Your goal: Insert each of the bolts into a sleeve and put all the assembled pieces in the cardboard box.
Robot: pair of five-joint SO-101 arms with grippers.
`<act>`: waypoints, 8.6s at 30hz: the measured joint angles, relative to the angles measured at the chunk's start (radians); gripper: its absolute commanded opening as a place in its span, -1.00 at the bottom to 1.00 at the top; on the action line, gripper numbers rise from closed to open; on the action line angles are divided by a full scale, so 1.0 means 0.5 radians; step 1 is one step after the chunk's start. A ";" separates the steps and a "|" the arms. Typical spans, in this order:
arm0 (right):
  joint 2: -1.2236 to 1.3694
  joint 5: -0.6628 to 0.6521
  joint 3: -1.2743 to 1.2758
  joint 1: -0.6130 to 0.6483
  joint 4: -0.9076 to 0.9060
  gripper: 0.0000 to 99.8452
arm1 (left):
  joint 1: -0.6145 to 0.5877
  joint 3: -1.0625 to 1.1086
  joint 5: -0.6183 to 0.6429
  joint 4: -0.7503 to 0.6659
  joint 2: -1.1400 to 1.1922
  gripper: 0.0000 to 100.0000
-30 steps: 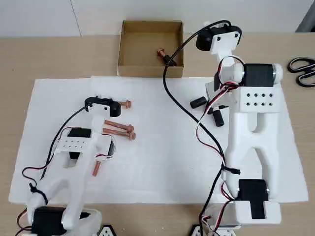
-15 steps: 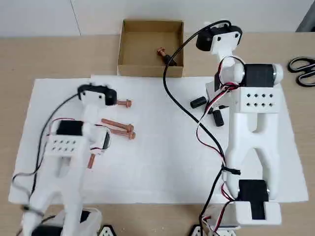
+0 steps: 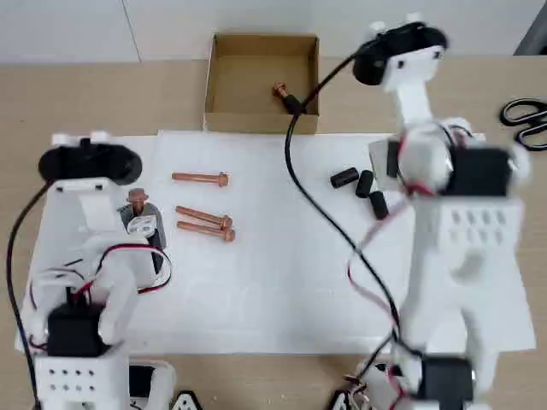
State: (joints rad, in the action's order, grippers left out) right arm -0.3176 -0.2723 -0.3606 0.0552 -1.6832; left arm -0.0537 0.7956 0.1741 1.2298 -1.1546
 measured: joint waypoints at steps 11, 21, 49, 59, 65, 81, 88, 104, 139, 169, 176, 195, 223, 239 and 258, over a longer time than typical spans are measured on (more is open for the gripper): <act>-0.488 0.000 0.647 0.242 0.089 -0.99 | 0.273 0.298 0.427 -0.365 -0.236 -0.99; -0.825 0.184 1.504 0.362 1.059 -0.99 | 0.384 0.298 0.500 -0.598 0.114 -0.99; -2.633 0.384 3.597 0.470 2.096 -0.99 | 0.611 0.285 0.500 -0.887 0.316 -0.99; -2.835 0.608 3.916 0.810 2.213 -0.99 | 0.841 0.285 0.577 -1.310 0.516 -0.99; -2.842 0.608 3.956 0.905 2.213 -0.99 | 1.031 0.285 0.577 -1.347 0.574 -0.99; -2.842 0.608 3.962 1.000 2.213 -0.99 | 1.123 0.285 0.586 -1.562 0.580 -0.99; -2.842 0.608 3.962 1.000 2.213 -0.99 | 1.135 0.338 0.586 -1.593 0.580 -0.99; -2.839 0.608 3.965 1.000 2.213 -0.99 | 1.221 0.660 0.571 -1.893 0.580 -0.99; -2.839 0.611 3.980 0.961 2.216 -0.99 | 1.252 0.746 0.586 -1.580 0.390 -0.99; -2.842 0.608 3.980 0.957 2.216 -0.99 | 1.310 0.746 0.451 -1.381 0.316 -0.66; -2.839 0.611 3.983 0.954 2.216 -0.99 | 1.280 0.746 0.433 -1.252 0.172 -0.65; -2.845 0.611 4.032 0.881 2.219 -0.99 | 0.209 0.448 0.120 -0.362 -0.264 -0.52; -0.638 0.206 1.660 0.270 2.108 -0.99 | -0.267 0.442 -0.279 0.160 -1.194 -0.52; 2.078 0.206 -0.884 0.417 2.163 -0.99 | -0.267 0.629 -0.279 0.098 -1.310 -0.52; 3.627 0.206 -2.516 0.436 2.167 -0.98 | -0.267 0.654 -0.279 0.098 -1.310 -0.52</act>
State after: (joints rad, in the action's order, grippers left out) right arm 1.4960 -0.1695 -1.6187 0.2731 -0.5999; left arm -0.1872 1.1224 0.0345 1.2789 -1.8098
